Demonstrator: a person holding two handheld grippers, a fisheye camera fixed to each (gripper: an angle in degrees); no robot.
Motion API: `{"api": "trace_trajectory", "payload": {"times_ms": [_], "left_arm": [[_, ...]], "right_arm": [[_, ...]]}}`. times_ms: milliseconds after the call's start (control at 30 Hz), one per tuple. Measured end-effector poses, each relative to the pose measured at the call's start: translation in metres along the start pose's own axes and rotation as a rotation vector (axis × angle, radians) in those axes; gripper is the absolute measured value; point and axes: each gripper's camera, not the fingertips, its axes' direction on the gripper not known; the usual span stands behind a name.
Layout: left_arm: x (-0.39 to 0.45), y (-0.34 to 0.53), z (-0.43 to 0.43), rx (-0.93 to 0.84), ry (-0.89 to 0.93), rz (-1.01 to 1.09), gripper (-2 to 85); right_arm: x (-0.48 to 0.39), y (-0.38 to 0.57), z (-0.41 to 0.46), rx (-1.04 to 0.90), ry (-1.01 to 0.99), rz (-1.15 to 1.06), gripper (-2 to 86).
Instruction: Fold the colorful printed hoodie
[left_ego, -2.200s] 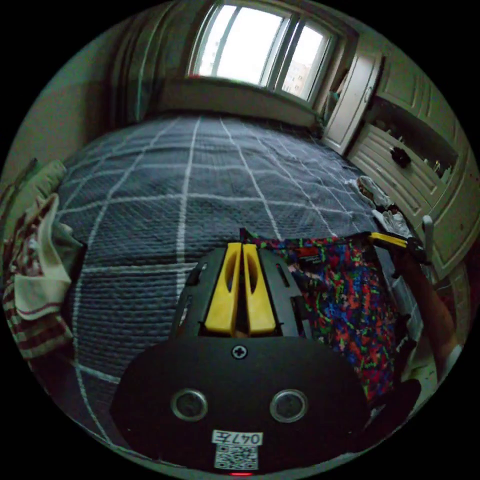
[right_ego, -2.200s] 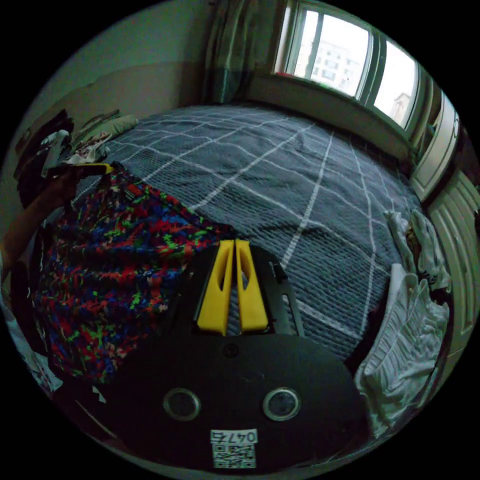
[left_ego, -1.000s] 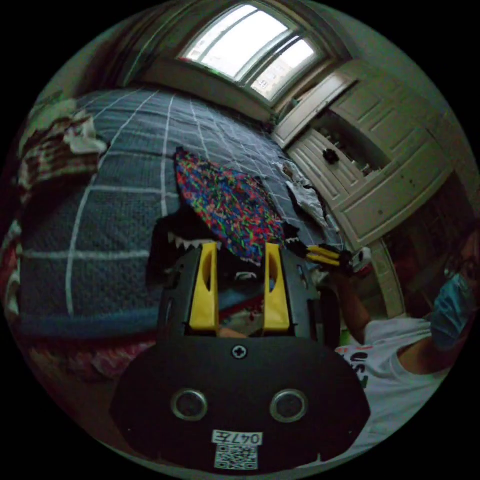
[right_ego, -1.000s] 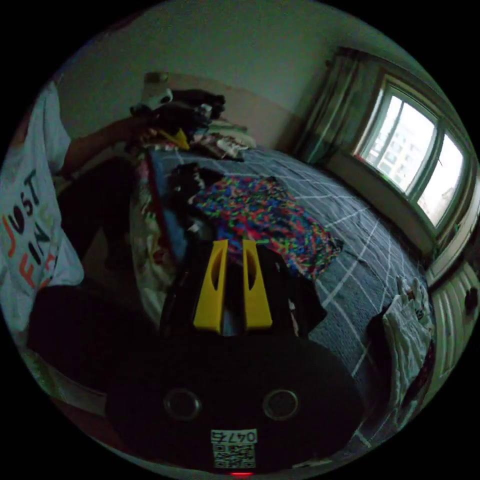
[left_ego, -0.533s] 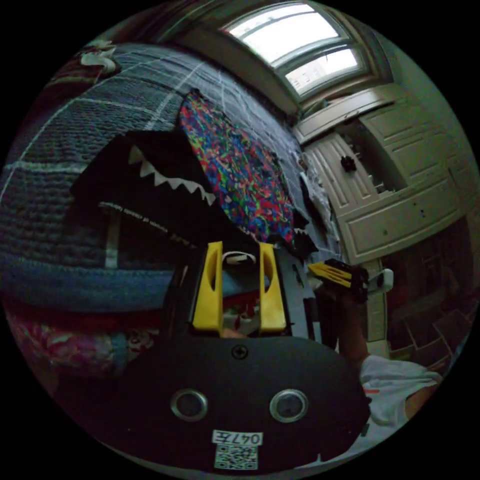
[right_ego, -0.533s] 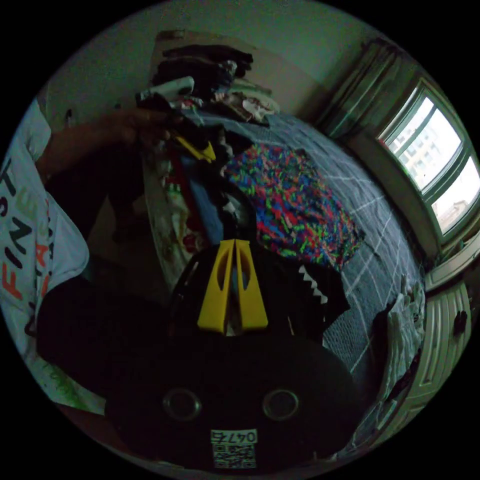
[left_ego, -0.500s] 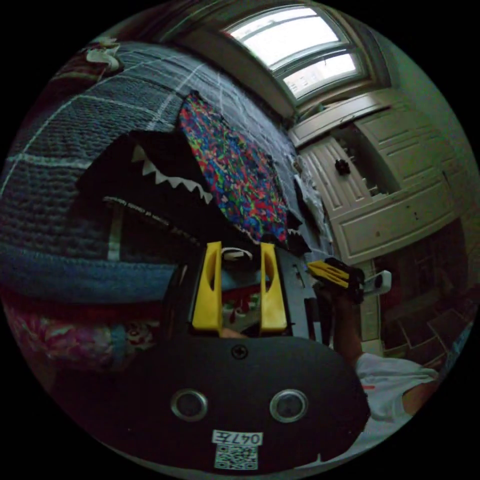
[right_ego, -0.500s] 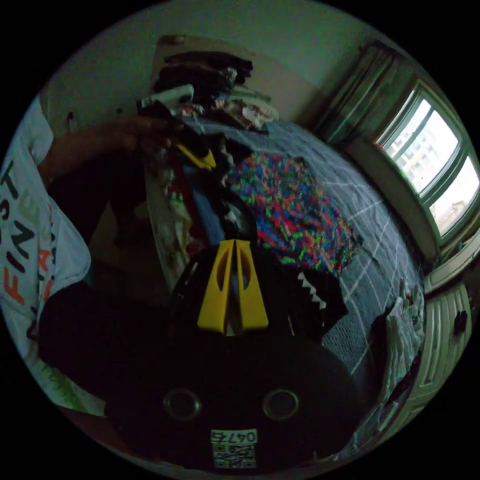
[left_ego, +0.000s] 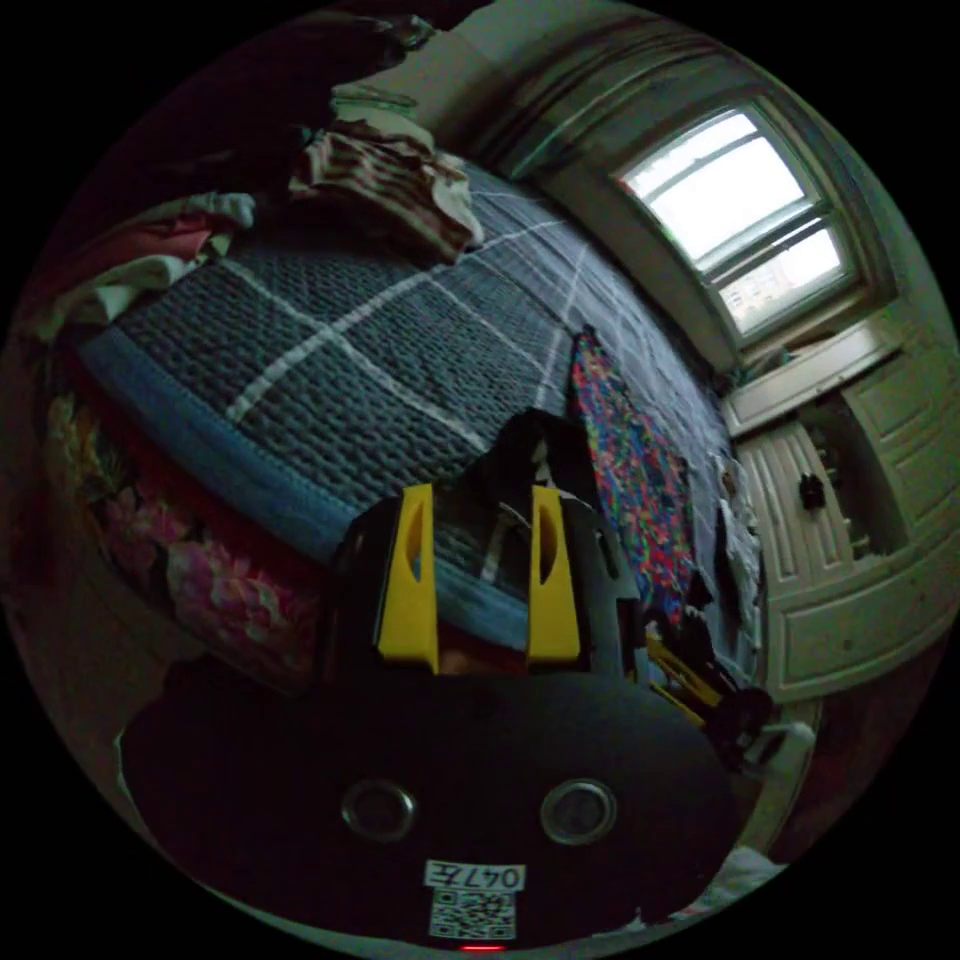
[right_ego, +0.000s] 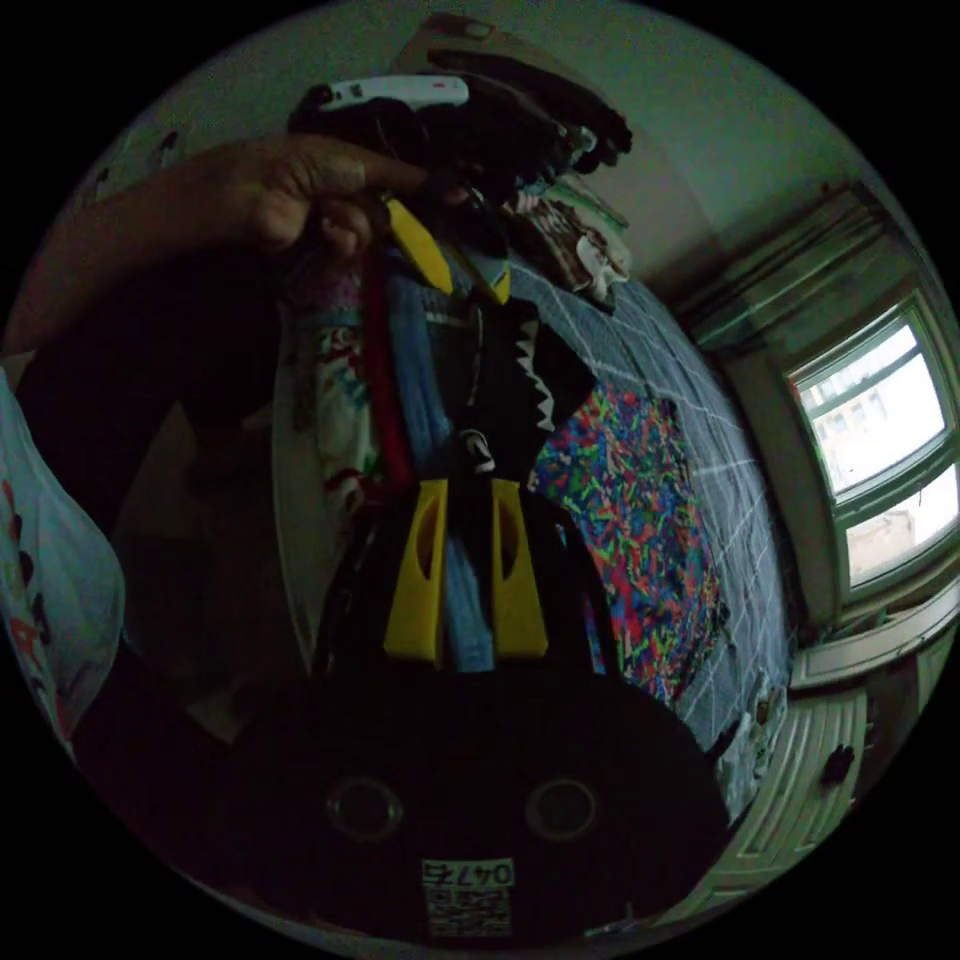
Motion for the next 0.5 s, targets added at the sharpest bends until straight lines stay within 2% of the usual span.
{"api": "trace_trajectory", "payload": {"times_ms": [100,133,233,333,500], "left_arm": [[-0.007,0.011,-0.004,0.067,-0.053,-0.034,3.0],[-0.011,0.014,-0.006,0.072,-0.024,-0.042,0.2],[-0.022,0.026,-0.025,0.169,0.189,-0.032,-0.8],[-0.02,0.032,-0.032,0.181,0.105,0.043,-0.9],[-0.027,0.042,-0.025,0.095,0.021,0.044,-1.0]], "right_arm": [[-0.014,-0.014,0.004,0.032,0.084,-0.005,0.4],[-0.017,-0.019,0.003,0.065,0.096,0.012,0.4],[-0.022,-0.033,0.018,0.05,0.026,0.012,0.8],[-0.026,-0.05,0.045,-0.024,-0.115,0.017,2.7],[-0.029,-0.09,0.036,0.191,-0.082,0.07,3.7]]}}
